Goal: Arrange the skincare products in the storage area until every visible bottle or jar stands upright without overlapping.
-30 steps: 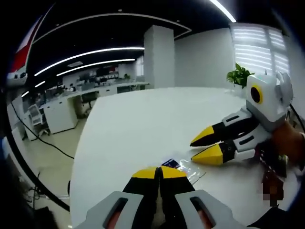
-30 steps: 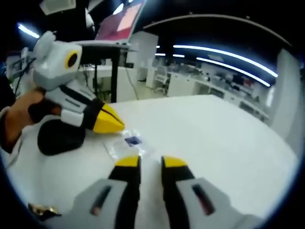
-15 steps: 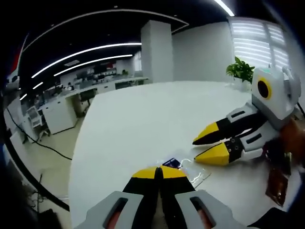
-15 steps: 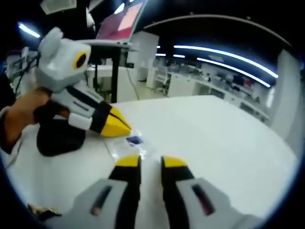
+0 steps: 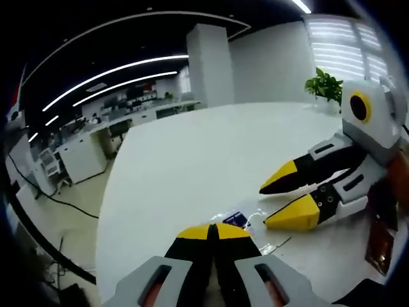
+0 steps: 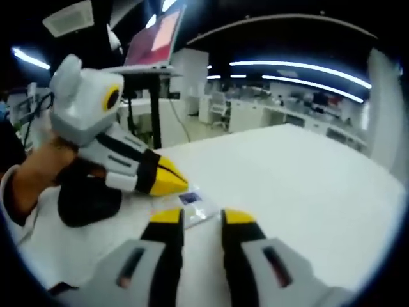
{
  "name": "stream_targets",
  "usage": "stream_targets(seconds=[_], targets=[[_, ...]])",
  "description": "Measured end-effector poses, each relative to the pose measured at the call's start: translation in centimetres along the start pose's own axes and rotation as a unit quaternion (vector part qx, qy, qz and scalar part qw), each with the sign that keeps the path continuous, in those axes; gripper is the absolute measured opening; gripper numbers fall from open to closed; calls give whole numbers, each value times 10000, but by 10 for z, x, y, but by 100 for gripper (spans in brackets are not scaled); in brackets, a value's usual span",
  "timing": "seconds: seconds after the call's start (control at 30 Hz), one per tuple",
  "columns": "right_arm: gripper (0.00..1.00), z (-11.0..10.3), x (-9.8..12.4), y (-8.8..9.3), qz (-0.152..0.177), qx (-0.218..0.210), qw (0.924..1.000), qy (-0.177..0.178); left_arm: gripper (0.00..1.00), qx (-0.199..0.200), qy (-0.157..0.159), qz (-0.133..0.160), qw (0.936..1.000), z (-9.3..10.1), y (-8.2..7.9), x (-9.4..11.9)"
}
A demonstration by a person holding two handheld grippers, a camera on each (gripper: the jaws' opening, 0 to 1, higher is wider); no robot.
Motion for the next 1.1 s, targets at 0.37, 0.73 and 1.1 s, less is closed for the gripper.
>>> stream_targets(seconds=[0.37, 0.73, 1.1], targets=[[40, -3, -16, 1, -203, -281, 9993, -126, 0, 228, 143, 36, 9996, -3, -4, -8], [40, -10, -17, -3, -329, 296, 9988, -223, 0, 144, 145, 25, 9998, -3, -7, -13], [44, -7, -18, -2, -405, 247, 9984, -306, 0, 296, 234, -24, 9993, -2, -8, -13]])
Point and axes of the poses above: the point that each gripper's makers call its tool centre point, and the gripper's own axes: x roughly backward along the fingers, z roughly to its right, y roughly out of its underside, the point moved 4 cm from there along x, roughly backward along the fingers, and after that the axes turned 6 degrees about -y, right-handed, at the moved point
